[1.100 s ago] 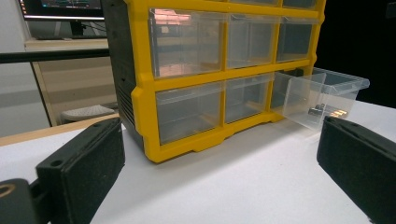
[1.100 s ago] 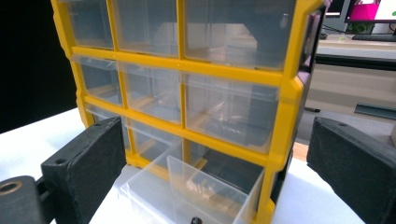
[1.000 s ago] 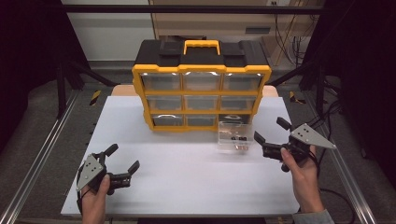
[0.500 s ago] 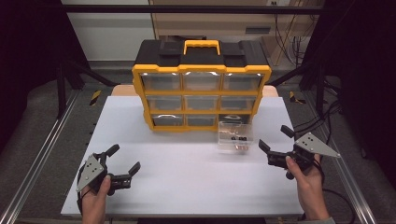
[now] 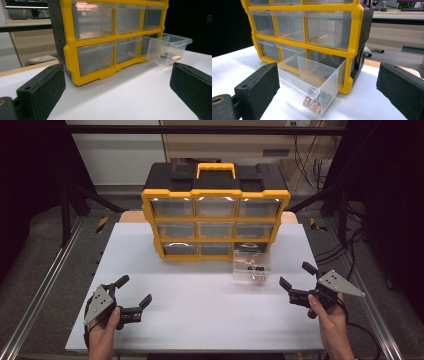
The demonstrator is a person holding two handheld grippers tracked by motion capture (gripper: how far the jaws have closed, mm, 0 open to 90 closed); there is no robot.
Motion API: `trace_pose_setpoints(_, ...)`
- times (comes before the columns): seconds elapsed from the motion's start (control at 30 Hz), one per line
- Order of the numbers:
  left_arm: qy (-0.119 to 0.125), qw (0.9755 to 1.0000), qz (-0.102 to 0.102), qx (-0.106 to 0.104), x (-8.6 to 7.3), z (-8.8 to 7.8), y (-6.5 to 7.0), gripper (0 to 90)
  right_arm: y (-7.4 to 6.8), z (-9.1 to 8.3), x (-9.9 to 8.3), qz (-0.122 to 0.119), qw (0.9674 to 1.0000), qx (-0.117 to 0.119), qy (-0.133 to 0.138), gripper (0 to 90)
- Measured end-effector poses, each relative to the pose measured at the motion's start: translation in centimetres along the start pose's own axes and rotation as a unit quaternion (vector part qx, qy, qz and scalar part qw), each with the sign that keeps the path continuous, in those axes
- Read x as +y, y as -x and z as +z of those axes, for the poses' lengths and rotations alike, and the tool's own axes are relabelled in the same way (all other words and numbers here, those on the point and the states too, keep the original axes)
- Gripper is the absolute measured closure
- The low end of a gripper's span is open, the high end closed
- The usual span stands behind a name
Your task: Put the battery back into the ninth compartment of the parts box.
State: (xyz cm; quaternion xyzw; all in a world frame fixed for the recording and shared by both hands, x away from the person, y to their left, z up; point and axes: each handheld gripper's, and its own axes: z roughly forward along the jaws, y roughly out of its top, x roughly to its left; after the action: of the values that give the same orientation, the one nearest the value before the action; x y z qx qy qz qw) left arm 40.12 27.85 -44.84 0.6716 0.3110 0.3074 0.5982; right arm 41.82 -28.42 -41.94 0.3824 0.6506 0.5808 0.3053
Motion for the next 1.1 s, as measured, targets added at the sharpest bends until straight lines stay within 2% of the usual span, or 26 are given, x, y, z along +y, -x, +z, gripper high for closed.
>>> trace_pose_setpoints(0.07, -0.003, 1.0, 0.0, 0.005, -0.1, 0.1, -0.1, 0.3, 0.0, 0.0, -0.2, 0.002, 1.0, -0.001, 0.001, 5.0)
trace_pose_setpoints(0.23, 0.004, 1.0, -0.008, 0.0, -0.1, 0.0, -0.2, 0.3, -0.2, 0.1, -0.8, 0.0, 1.0, 0.003, 0.001, 5.0)
trace_pose_setpoints(0.4, 0.009, 0.9999, -0.013, 0.003, -0.2, -0.1, -0.5, 0.5, -0.6, 0.4, -1.4, 0.002, 0.9998, 0.017, 0.006, 5.0)
trace_pose_setpoints(0.73, 0.005, 0.9998, -0.016, -0.007, -0.3, 0.2, -0.3, 0.6, -1.3, 1.1, -2.5, -0.002, 0.9995, 0.031, -0.001, 5.0)
trace_pose_setpoints(1.1, 0.0, 0.9998, -0.007, -0.018, -0.2, 0.7, 0.2, 0.9, -2.0, 2.2, -3.8, 0.004, 0.9993, 0.038, -0.005, 5.1)
